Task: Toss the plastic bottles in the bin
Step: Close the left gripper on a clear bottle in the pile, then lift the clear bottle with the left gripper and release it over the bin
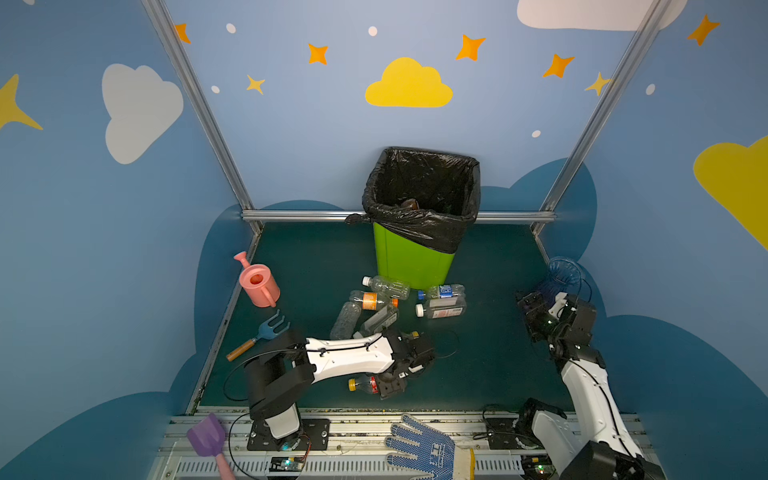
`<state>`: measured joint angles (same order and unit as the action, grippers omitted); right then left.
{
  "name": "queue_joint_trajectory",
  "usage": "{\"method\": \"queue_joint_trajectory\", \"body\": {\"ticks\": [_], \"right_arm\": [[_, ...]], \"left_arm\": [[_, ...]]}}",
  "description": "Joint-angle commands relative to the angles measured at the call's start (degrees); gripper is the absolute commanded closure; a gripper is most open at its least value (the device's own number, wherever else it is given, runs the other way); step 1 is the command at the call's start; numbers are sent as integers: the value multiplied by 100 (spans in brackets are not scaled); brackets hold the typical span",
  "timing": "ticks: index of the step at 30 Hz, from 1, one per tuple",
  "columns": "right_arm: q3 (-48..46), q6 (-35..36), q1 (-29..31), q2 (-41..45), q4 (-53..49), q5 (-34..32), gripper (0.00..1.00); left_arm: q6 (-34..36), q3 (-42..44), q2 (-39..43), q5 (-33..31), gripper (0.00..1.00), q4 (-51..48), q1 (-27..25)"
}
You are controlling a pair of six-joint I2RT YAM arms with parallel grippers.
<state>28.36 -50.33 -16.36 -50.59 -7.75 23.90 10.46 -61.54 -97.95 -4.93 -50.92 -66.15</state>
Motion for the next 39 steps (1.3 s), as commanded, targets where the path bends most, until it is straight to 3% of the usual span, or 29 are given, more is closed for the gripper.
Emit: {"method": "queue_joint_trajectory", "body": {"ticks": [1, 5, 8, 9, 16, 19, 23, 25, 28, 32, 37, 39], "right_arm": [[-59, 23, -82, -44, 15, 140, 2], [-78, 40, -137, -64, 21, 192, 2], [-107, 49, -188, -66, 23, 223, 2], [-116, 62, -200, -68, 30, 230, 2], [-142, 49, -280, -63, 19, 281, 2], [-144, 11, -300, -62, 52, 299, 2], [-114, -142, -299, -100, 247, 350, 2], [-79, -233, -298, -151, 333, 406, 2], [43, -232, -298, -268, 354, 557, 2], [138, -210, -298, -320, 336, 637, 2], [92, -283, -298, -209, 354, 684, 2], [83, -296, -297, -141, 336, 684, 2]], "left_arm": [[18, -77, -210, 132, 27, -15, -26], [33, -150, -377, 184, 30, -32, -25], [29, -233, -330, 170, 48, -32, -30], [22, -264, -253, 168, 50, -23, -30], [-68, -467, 820, 46, 50, 175, -30], [10, -706, 1587, -524, 50, 264, 55], [565, -1539, 2486, -1240, 51, 499, 542], [997, -2104, 2842, -1723, 51, 962, 715], [1805, -2725, 3411, -1923, 49, 2321, 912], [2325, -3102, 3947, -1190, 49, 4390, 1184], [2461, -3599, 3558, -491, 48, 5416, 1345], [2175, -3701, 3160, -373, 48, 5797, 1586]]}}
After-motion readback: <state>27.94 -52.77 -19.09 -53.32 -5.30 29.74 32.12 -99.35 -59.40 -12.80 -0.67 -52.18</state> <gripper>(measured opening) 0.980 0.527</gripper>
